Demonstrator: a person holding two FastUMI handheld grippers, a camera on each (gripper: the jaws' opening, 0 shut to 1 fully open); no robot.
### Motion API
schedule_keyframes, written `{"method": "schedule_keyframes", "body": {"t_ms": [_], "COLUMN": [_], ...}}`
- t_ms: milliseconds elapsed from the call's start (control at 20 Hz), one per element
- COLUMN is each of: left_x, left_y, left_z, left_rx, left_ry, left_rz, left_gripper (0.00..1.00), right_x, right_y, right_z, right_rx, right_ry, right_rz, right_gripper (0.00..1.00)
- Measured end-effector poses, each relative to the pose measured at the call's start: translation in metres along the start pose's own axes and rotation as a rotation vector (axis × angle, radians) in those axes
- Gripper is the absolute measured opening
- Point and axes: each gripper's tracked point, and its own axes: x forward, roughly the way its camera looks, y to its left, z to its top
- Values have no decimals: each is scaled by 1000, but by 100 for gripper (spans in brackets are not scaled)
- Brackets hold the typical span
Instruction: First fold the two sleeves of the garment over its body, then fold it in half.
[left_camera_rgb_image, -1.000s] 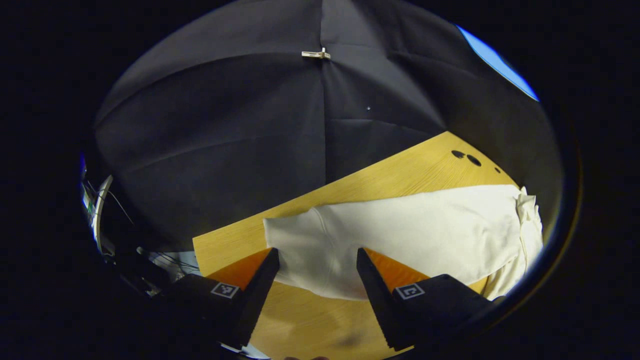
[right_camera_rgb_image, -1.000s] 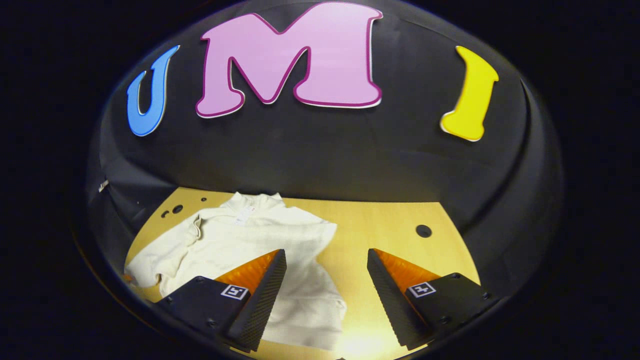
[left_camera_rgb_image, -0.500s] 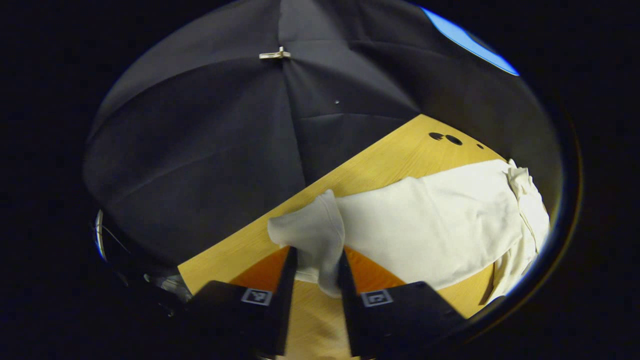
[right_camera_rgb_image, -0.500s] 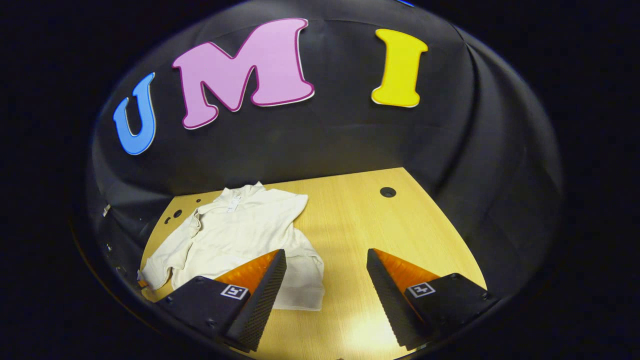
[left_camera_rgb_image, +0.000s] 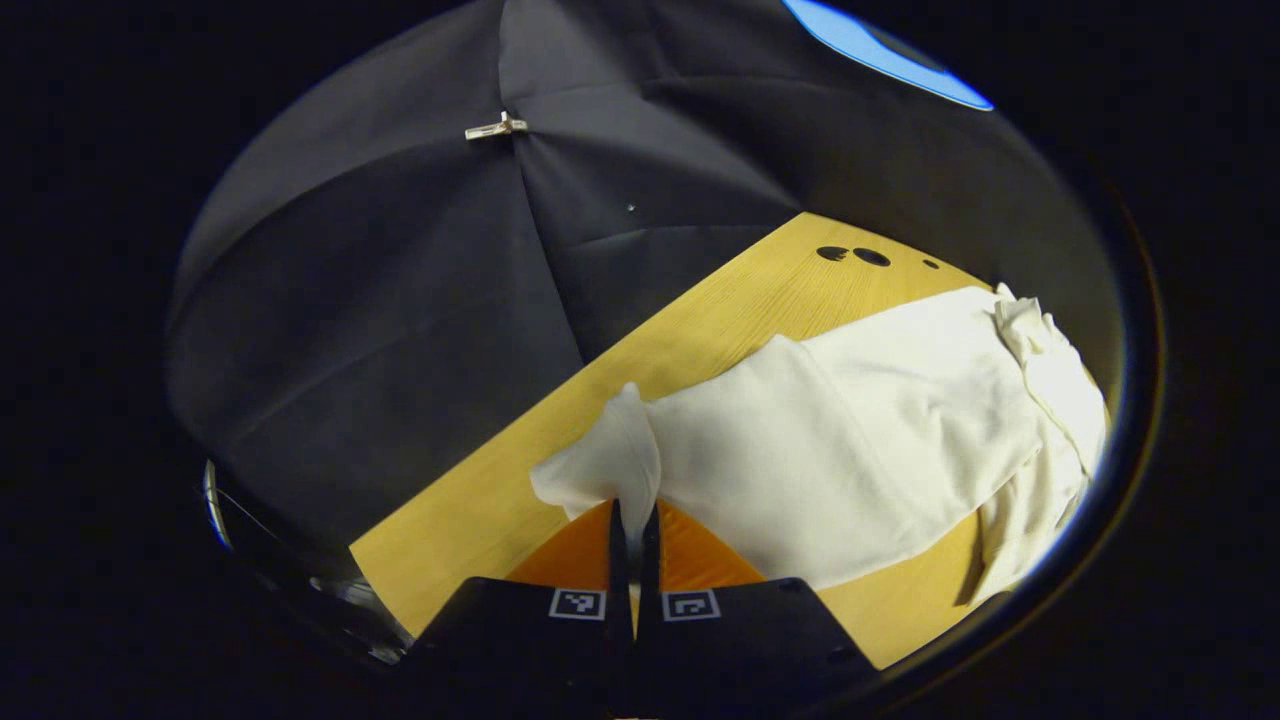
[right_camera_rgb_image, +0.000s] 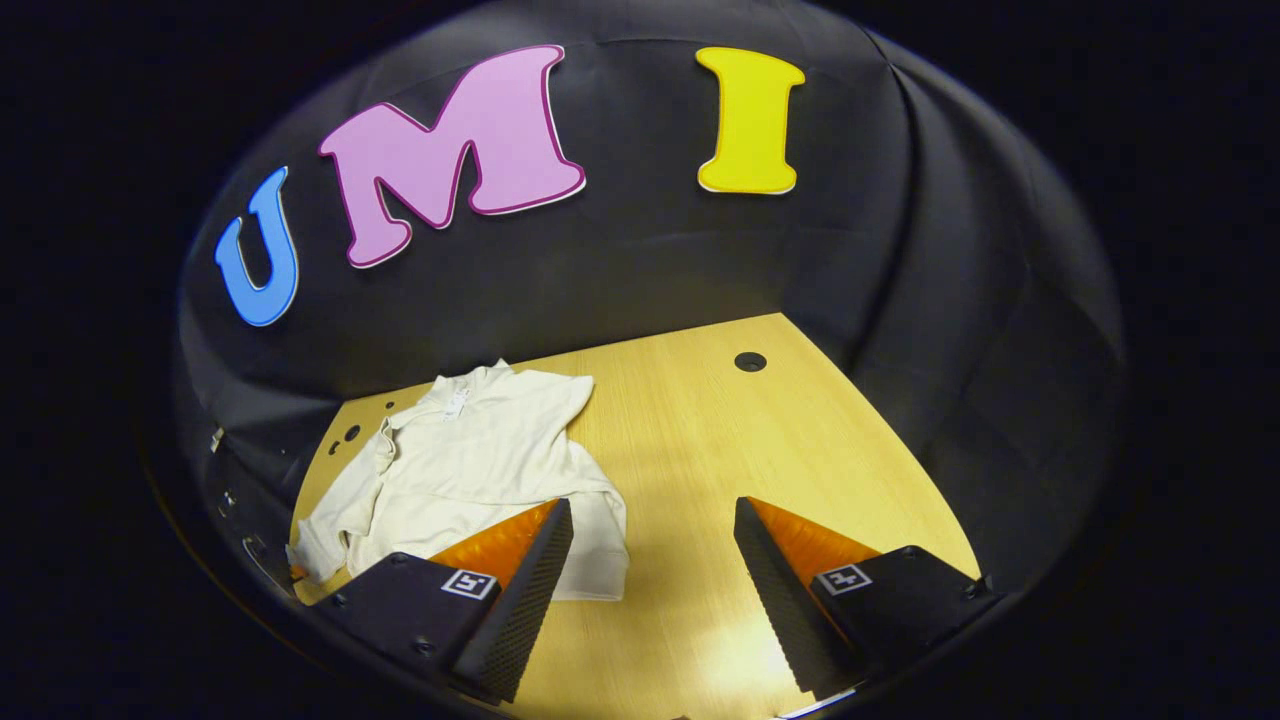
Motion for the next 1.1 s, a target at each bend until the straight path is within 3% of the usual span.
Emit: {"method": "schedule_keyframes", "body": {"t_ms": [250, 450, 700, 1100], "left_x": [-5, -12, -24, -43], "left_y": [-19, -49, -100, -179], "left_z": [13, 36, 83, 124], "left_rx": [-79, -146, -154, -76], "left_ry": [-21, -44, -148, -232], "left_rz": [-13, -87, -242, -401], "left_gripper": [6, 6, 6, 6], "right_x": [0, 4, 8, 25], "right_y": [-3, -5, -7, -2], "right_z": [-3, -17, -43, -75], "right_rx": [-18, -43, -40, -91], "right_ry": [-5, -4, 39, 80], "right_rz": [10, 4, 23, 68], "right_gripper": [99, 99, 99, 99]}}
